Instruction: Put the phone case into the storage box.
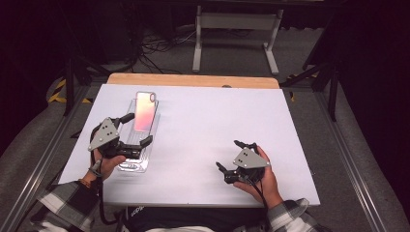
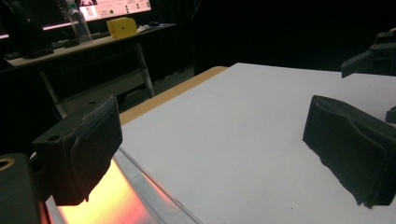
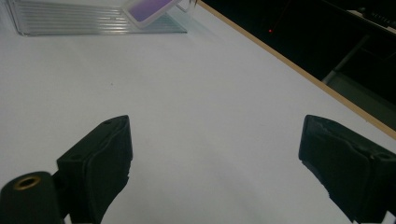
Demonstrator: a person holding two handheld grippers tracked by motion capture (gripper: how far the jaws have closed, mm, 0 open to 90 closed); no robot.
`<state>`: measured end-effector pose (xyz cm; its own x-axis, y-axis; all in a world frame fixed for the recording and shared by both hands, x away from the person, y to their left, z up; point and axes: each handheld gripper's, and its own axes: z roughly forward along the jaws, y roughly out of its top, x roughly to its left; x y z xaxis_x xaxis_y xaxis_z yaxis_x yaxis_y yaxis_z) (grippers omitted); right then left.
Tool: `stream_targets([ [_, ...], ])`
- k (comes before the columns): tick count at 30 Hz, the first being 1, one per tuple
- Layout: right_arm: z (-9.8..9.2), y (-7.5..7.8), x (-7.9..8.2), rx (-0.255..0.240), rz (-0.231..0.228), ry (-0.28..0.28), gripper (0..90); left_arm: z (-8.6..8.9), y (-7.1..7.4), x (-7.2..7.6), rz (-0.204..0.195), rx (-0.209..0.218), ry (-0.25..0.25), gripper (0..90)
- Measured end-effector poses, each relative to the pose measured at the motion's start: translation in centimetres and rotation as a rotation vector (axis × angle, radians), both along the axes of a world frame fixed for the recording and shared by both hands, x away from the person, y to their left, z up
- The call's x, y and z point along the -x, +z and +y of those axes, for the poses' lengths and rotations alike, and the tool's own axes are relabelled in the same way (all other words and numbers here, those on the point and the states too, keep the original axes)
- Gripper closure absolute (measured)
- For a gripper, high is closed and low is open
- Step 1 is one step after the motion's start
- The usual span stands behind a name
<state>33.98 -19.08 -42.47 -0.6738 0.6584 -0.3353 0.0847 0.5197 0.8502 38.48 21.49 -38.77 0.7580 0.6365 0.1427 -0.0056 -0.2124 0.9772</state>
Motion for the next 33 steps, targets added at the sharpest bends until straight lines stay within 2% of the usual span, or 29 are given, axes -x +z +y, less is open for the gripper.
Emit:
stream_targets([
  [12,0.0,0.2,0.2,-0.016,-0.01,0.007,10.5,-0.6,0.1,0.6,-0.01,0.002,-0.019,5.5],
  [24,0.0,0.5,0.4,-0.044,-0.025,0.016,9.9,-1.1,0.0,0.9,0.0,-0.001,-0.036,5.6],
  [32,-0.1,0.7,0.5,-0.059,-0.026,0.014,7.8,-1.6,-0.1,1.4,-0.012,-0.013,-0.053,5.6],
  [33,-0.1,0.7,0.5,-0.062,-0.029,0.014,6.9,-1.7,-0.2,1.4,-0.016,-0.005,-0.053,5.6],
])
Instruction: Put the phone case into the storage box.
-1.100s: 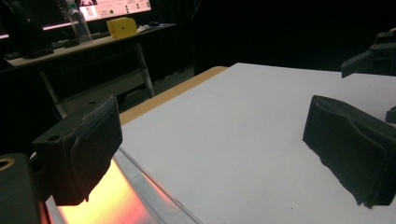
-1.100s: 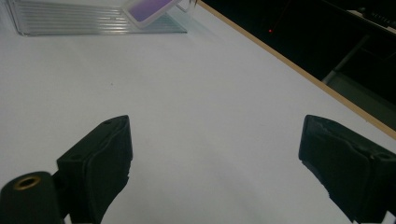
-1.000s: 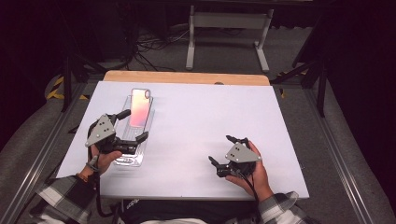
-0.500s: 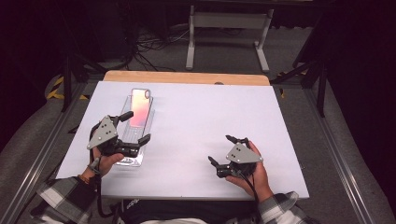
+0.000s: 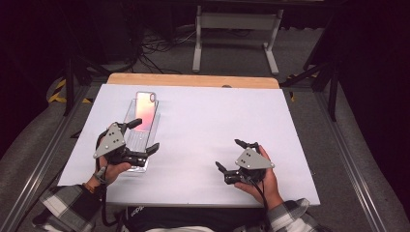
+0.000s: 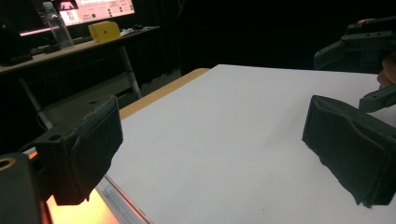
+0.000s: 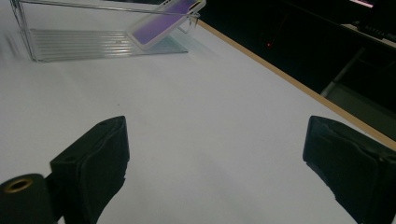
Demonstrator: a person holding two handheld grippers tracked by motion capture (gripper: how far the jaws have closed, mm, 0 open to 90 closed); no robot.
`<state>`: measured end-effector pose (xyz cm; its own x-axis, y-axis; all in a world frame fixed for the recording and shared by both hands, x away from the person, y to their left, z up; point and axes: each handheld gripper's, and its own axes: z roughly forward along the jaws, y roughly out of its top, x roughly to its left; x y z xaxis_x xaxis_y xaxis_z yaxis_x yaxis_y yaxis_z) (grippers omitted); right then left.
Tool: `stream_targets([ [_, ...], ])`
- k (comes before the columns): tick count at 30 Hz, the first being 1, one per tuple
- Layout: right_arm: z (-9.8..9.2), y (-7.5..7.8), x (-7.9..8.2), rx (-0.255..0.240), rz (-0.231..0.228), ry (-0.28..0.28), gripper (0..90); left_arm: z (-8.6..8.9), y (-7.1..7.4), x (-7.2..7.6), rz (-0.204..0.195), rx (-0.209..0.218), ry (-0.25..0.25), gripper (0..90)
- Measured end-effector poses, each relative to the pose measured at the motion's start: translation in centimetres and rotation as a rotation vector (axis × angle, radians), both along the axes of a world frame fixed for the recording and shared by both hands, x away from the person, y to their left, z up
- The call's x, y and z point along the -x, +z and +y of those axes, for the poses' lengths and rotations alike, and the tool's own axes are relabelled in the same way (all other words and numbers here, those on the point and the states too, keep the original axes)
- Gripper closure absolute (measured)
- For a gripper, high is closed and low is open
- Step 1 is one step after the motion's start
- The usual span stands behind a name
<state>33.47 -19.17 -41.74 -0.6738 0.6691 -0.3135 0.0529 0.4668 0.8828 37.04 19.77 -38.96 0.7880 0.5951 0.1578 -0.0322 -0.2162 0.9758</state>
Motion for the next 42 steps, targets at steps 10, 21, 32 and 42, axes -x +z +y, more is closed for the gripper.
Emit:
stream_targets([
  [10,0.1,0.1,0.0,-0.005,-0.002,-0.003,4.9,-0.4,-0.1,0.5,0.0,-0.008,-0.004,5.5],
  [21,0.1,0.2,0.2,-0.014,-0.009,0.0,4.7,-1.1,-0.4,0.8,0.0,-0.022,-0.018,5.4],
  [32,0.1,0.3,0.3,-0.025,-0.013,0.013,4.5,-1.8,-0.6,1.2,0.003,-0.041,-0.042,5.4],
  [42,0.3,0.3,0.5,-0.023,-0.014,0.014,4.5,-2.1,-0.8,1.3,0.007,-0.054,-0.052,5.0],
])
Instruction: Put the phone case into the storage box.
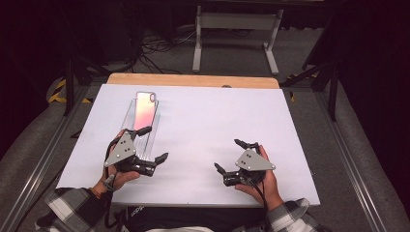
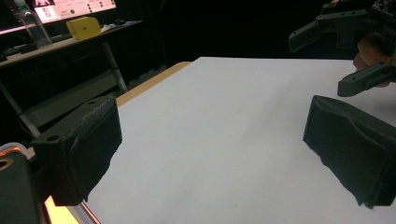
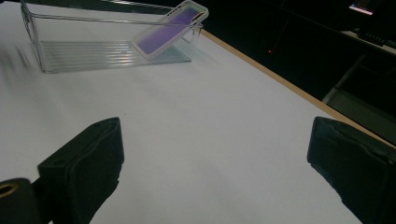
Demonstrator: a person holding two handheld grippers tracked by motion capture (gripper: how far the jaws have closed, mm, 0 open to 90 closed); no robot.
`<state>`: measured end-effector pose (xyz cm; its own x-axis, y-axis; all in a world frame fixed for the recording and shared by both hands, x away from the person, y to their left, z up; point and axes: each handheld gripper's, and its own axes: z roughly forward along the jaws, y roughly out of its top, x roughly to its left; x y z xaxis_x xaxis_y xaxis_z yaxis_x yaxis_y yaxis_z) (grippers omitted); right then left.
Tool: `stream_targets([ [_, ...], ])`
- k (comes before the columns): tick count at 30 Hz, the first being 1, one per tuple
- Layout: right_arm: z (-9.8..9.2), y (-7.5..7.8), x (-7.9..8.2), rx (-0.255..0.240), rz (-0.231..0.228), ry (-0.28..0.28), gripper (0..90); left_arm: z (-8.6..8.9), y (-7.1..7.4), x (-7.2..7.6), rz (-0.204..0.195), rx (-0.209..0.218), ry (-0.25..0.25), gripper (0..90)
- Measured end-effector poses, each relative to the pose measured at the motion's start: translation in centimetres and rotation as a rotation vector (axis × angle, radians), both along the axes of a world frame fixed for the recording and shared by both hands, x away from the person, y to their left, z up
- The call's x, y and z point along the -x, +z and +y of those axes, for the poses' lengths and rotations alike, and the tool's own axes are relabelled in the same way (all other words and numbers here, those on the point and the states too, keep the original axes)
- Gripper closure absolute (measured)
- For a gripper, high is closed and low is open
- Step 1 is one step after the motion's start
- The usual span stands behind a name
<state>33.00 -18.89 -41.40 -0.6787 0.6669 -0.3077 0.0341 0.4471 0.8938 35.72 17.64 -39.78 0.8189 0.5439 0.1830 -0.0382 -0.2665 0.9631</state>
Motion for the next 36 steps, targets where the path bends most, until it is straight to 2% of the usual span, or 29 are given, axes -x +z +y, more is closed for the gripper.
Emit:
stream_targets([
  [16,0.2,0.1,0.4,-0.001,-0.003,0.01,4.6,-0.8,-0.8,0.7,0.011,-0.034,-0.02,5.5],
  [18,0.2,0.1,0.4,-0.002,-0.003,0.009,4.6,-0.8,-0.9,0.8,0.025,-0.035,-0.031,5.5],
  [20,0.2,0.2,0.4,-0.003,-0.004,0.008,4.6,-0.9,-1.1,1.0,0.024,-0.033,-0.028,5.5],
  [25,0.3,0.1,0.4,0.0,-0.009,0.006,4.6,-1.1,-1.4,1.0,0.03,-0.056,-0.046,5.6],
  [27,0.3,0.1,0.5,-0.002,-0.008,0.004,4.7,-1.2,-1.7,1.0,0.04,-0.052,-0.045,5.6],
  [31,0.3,0.1,0.4,-0.002,-0.013,-0.002,4.7,-1.1,-2.2,1.1,0.046,-0.075,-0.044,5.6],
  [33,0.3,0.1,0.4,-0.002,-0.014,-0.005,4.7,-1.0,-2.4,1.2,0.06,-0.068,-0.049,5.6],
  [36,0.3,0.0,0.4,0.005,-0.015,-0.006,4.7,-1.0,-2.6,1.2,0.058,-0.081,-0.052,5.5],
])
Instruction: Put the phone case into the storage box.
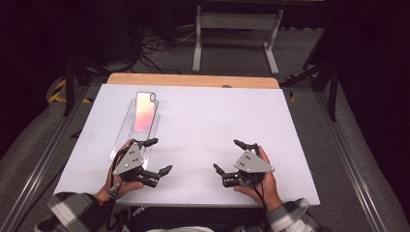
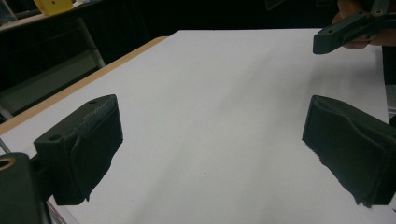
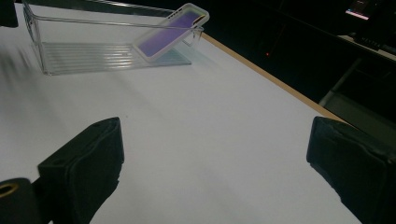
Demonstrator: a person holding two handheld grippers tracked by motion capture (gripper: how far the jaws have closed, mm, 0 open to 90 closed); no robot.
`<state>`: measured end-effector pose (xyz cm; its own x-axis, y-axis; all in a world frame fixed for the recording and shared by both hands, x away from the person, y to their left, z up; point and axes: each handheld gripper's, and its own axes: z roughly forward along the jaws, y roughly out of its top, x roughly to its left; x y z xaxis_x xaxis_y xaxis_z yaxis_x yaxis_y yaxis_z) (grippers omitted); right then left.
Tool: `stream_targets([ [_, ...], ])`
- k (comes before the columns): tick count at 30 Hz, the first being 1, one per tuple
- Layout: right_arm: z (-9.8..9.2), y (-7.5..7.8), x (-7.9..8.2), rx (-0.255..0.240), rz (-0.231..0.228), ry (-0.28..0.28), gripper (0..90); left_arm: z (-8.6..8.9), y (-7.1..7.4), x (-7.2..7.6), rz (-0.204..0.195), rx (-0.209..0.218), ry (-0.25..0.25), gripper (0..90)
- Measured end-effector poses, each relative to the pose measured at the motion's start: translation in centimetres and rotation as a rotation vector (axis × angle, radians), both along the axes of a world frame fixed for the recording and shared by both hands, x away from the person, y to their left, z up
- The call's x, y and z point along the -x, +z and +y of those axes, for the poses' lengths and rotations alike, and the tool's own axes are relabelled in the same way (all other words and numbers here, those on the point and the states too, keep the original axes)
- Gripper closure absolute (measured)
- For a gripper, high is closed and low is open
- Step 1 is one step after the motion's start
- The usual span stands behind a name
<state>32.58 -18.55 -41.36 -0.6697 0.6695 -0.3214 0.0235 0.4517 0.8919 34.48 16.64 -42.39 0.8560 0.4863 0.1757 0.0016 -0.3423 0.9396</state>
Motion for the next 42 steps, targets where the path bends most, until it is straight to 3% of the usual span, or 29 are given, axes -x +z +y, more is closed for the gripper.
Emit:
stream_targets([
  [4,0.1,-0.1,0.0,0.011,-0.001,-0.001,4.7,0.2,-0.2,-0.1,0.004,-0.008,0.012,4.8],
  [11,-0.2,-0.3,-0.2,0.008,0.016,-0.01,4.2,0.9,-0.3,-0.2,0.009,0.013,0.041,2.6],
  [26,-0.2,-0.3,-0.1,0.005,0.01,0.003,4.5,0.9,-0.5,-0.2,0.036,0.028,0.025,2.5],
  [34,-0.1,-0.2,0.0,0.01,0.002,-0.002,4.7,0.8,-0.6,-0.1,0.033,0.013,0.003,2.9],
  [42,0.3,-0.3,-0.1,0.025,0.015,0.006,4.6,1.1,-0.2,-0.1,0.018,0.031,0.01,4.0],
])
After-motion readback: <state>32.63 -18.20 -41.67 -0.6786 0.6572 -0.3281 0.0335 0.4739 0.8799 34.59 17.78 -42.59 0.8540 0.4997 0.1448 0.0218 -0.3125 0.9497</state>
